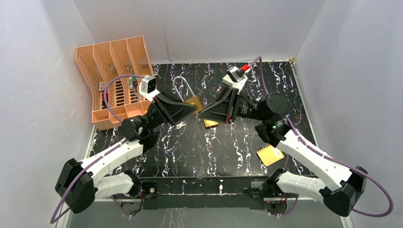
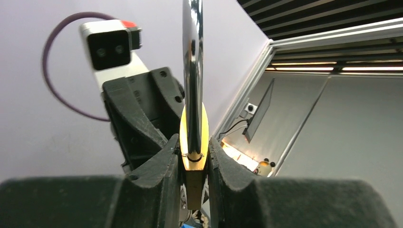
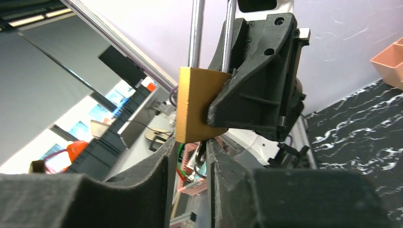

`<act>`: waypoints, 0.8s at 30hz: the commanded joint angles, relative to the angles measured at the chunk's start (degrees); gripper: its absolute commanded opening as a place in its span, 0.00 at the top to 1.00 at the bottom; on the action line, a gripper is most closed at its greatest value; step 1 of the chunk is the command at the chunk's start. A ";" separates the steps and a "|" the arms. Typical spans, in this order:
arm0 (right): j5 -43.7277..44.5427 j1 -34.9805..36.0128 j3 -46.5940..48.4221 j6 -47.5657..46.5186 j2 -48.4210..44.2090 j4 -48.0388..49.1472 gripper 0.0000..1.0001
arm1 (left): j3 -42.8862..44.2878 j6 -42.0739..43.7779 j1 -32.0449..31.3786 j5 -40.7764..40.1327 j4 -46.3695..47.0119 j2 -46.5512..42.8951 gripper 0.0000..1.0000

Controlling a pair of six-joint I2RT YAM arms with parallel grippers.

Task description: Unlock with the key

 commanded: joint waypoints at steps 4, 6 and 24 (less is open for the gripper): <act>1.52 1.20 7.85 -11.90 -2.93 -14.26 0.59 | -1.88 6.94 -0.03 -2.66 -8.65 -5.47 1.00; 2.75 1.18 9.38 -14.99 -3.25 -19.84 0.59 | -1.95 7.68 -0.03 -3.36 -10.31 -6.64 1.00; 11.55 1.21 16.16 -29.26 -2.59 -40.77 0.59 | -0.93 11.44 -0.03 -9.89 -19.02 -11.90 1.00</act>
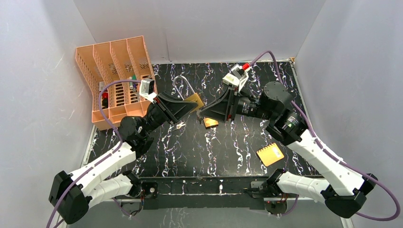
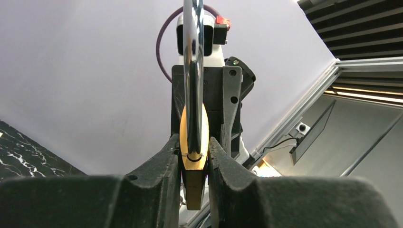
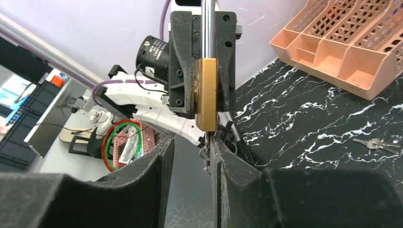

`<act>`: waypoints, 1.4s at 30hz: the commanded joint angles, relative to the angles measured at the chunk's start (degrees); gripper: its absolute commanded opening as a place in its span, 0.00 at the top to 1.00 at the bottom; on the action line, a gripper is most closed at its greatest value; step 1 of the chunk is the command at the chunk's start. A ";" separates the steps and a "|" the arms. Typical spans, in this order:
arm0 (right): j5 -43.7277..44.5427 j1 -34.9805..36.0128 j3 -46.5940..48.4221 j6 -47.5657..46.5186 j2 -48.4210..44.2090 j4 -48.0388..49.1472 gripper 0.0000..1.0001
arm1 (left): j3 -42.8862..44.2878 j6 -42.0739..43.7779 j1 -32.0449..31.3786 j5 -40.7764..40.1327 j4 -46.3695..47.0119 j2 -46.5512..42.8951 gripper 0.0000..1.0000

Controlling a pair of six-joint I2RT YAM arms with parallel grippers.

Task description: Unlock with the key

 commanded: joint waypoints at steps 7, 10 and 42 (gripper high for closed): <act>1.96 0.33 2.19 -2.76 0.18 -1.20 0.59 | 2.26 2.23 0.00 -3.18 1.82 -3.77 1.00; 1.24 0.36 1.39 -4.11 -0.15 -0.19 0.44 | 3.53 4.11 0.00 -1.47 -0.08 -4.10 1.00; -6.51 0.39 -7.64 -15.73 -6.89 11.10 0.49 | 21.54 32.14 0.02 18.59 -30.30 -8.57 1.00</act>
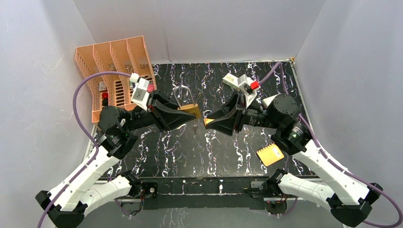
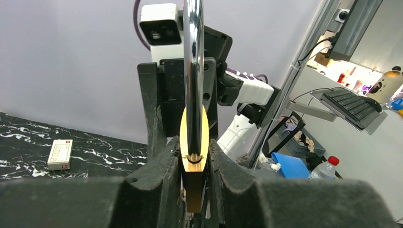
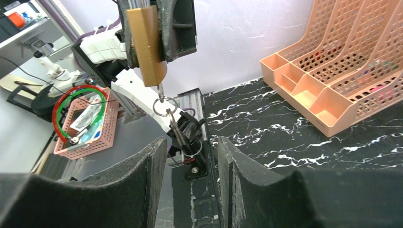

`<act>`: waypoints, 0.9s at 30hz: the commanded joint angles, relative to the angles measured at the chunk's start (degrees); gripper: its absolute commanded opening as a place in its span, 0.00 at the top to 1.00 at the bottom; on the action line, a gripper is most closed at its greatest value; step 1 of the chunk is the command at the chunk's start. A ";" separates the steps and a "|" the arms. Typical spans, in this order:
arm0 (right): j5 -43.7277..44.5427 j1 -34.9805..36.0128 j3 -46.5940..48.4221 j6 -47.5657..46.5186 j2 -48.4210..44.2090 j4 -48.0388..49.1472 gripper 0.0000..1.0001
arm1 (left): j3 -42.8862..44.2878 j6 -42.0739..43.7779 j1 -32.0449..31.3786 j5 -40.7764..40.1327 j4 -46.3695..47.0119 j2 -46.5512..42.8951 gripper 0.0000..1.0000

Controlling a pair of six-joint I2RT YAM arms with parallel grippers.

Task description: Unlock with the key

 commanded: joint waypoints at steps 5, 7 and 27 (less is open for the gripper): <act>-0.94 0.82 0.31 5.31 2.48 10.74 0.50 | 3.13 -0.60 0.00 -0.38 5.32 -0.55 1.00; -0.72 1.07 0.37 6.23 2.72 13.08 0.51 | 2.68 -1.33 0.00 -0.33 6.89 -0.46 1.00; -5.59 2.06 2.73 2.07 1.39 7.52 0.52 | 3.80 2.29 0.00 4.78 9.18 -1.93 1.00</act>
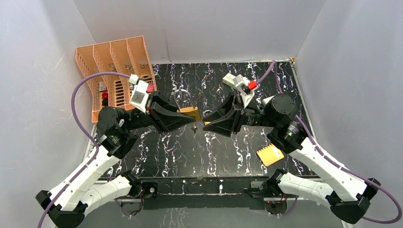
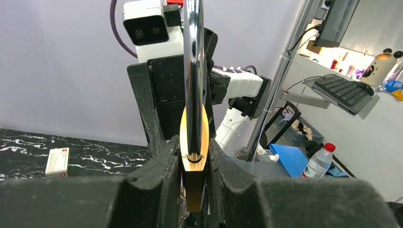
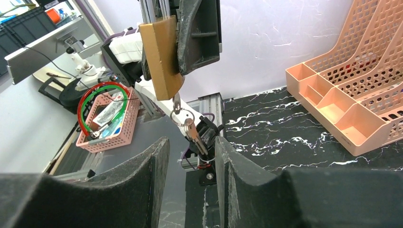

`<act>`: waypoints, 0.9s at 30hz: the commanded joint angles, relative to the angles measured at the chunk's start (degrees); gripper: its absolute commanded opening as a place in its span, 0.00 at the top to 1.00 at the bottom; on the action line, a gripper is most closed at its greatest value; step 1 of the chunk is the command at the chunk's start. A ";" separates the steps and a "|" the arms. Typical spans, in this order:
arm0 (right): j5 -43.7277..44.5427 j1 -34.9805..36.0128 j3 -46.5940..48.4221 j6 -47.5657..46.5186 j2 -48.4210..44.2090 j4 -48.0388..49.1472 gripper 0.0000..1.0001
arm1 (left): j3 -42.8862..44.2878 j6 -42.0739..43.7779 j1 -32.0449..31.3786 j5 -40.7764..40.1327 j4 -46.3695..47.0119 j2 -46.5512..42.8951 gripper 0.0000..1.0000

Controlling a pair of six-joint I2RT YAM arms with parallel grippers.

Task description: Unlock with the key

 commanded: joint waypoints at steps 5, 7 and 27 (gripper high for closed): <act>-1.84 0.29 3.10 -1.23 -1.33 0.76 0.53 | 3.74 1.55 0.00 2.42 7.74 -2.71 1.00; -1.97 0.29 3.17 -1.07 -1.19 1.16 0.53 | 3.68 1.26 0.00 2.66 8.18 -2.92 1.00; 9.02 6.48 8.74 -3.82 3.76 -2.80 0.49 | -0.38 -0.26 0.00 -11.53 7.07 -4.86 1.00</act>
